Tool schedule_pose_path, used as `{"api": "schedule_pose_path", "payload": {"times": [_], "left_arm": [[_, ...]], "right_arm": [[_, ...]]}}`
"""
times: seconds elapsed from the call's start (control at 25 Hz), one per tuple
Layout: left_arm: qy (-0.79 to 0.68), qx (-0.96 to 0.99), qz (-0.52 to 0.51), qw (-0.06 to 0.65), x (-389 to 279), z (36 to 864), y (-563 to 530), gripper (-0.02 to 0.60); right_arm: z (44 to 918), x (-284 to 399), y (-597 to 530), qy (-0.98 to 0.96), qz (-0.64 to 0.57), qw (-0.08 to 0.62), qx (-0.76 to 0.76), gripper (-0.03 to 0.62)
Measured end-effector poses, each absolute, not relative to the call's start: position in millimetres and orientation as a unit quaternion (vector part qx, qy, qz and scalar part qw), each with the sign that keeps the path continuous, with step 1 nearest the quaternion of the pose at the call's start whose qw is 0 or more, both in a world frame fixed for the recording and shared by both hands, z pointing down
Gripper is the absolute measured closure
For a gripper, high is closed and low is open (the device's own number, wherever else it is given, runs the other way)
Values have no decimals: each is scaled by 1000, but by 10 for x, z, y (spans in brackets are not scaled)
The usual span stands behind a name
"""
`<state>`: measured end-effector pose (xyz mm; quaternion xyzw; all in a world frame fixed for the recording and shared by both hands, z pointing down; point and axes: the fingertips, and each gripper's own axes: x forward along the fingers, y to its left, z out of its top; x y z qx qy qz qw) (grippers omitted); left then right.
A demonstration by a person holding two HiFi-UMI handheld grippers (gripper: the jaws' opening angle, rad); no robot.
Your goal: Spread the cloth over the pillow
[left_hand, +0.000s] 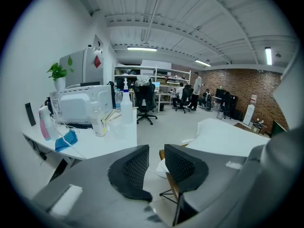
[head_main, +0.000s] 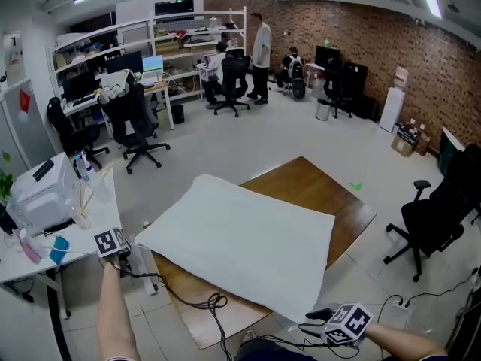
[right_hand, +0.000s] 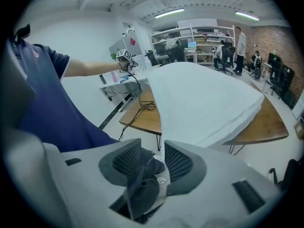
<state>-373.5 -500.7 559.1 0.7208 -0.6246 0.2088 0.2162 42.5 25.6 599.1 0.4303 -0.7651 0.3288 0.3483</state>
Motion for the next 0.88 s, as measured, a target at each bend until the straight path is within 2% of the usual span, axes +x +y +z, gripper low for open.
{"api": "schedule_pose_path", "payload": {"times": [0.32,0.48,0.72,0.88], "left_arm": [[-587,762,194,193,-3157,5261,-5055,469],[-558,789,177,186,-2655,5060,-5042,469],[-484,844,164,163,-1804,4799,-4756,469],[-418,887,131,148,-1161,4566,-4283,471]], "right_arm": [[5372,420,67,-787,272,285,474,427],[5029,710,-334,-780,217,256,528,429],[4519,1160,-1012,-757,158,183,607,497],[4195,1327,-1274,-749,134,112,639,582]]}}
